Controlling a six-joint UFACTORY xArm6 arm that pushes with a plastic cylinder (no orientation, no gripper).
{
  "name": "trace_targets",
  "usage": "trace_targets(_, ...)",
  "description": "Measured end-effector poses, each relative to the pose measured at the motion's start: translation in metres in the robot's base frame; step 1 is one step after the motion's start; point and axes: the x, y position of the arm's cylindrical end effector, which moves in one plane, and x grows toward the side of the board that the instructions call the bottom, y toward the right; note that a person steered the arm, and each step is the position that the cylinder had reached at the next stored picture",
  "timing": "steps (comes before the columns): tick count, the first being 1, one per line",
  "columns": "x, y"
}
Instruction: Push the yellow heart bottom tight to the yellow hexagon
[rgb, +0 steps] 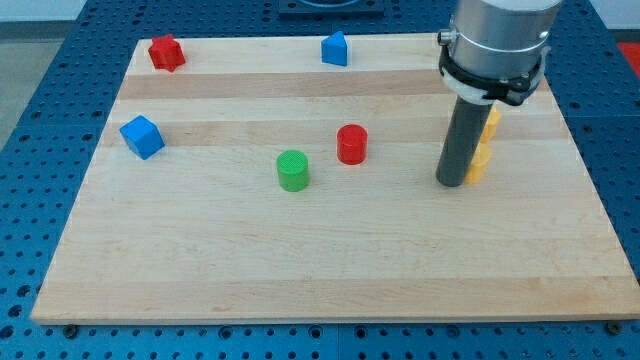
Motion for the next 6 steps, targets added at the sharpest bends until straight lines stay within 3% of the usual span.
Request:
trace_targets(4, -0.022, 0.036)
trace_targets(6, -0.012, 0.048)
